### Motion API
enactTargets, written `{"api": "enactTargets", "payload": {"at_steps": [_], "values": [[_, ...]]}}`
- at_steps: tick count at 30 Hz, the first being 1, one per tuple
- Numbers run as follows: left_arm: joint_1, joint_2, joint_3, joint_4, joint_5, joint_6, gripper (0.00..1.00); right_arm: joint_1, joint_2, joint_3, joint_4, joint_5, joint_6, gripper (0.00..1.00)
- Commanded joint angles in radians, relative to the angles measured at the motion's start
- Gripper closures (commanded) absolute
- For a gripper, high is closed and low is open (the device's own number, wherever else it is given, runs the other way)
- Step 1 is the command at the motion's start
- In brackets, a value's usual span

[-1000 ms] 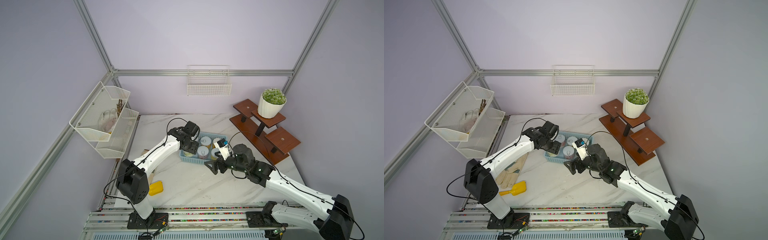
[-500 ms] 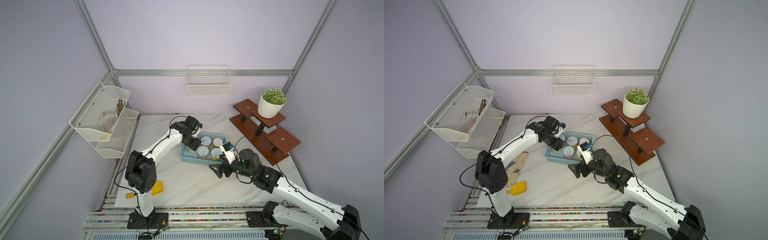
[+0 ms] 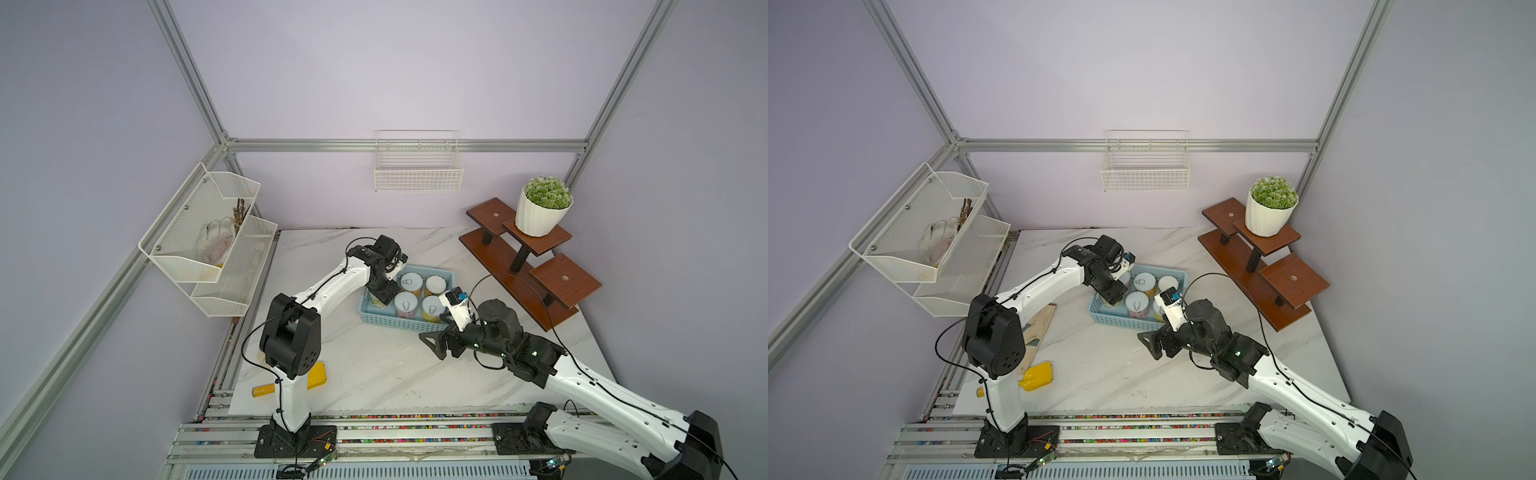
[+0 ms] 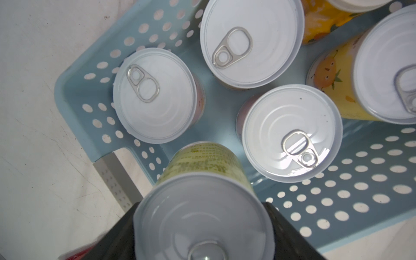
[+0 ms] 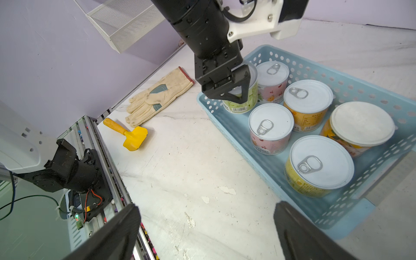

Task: Put the canned food in the basket
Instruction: Place the canned food in the basket.

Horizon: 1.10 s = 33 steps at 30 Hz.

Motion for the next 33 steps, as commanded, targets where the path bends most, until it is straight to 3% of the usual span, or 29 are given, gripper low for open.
{"api": "enactTargets", "payload": {"at_steps": [1,5,12,25,33], "values": [[0.010,0.008,0.042,0.032,-0.006,0.030,1.00,-0.004,-0.018,-0.006,-0.006,-0.008,0.003,0.02],[0.014,0.022,0.037,0.045,0.003,0.019,1.00,-0.004,-0.027,-0.006,-0.011,-0.002,0.005,0.02],[0.023,0.045,0.024,0.067,0.035,0.011,0.84,-0.004,-0.040,-0.012,-0.019,0.004,0.008,0.02],[0.027,0.097,0.025,0.070,0.042,0.005,0.73,-0.004,-0.044,-0.014,-0.022,0.008,0.012,0.02],[0.030,0.140,0.031,0.064,0.030,-0.005,0.53,-0.004,-0.053,-0.015,-0.028,0.011,0.012,0.02]]}}
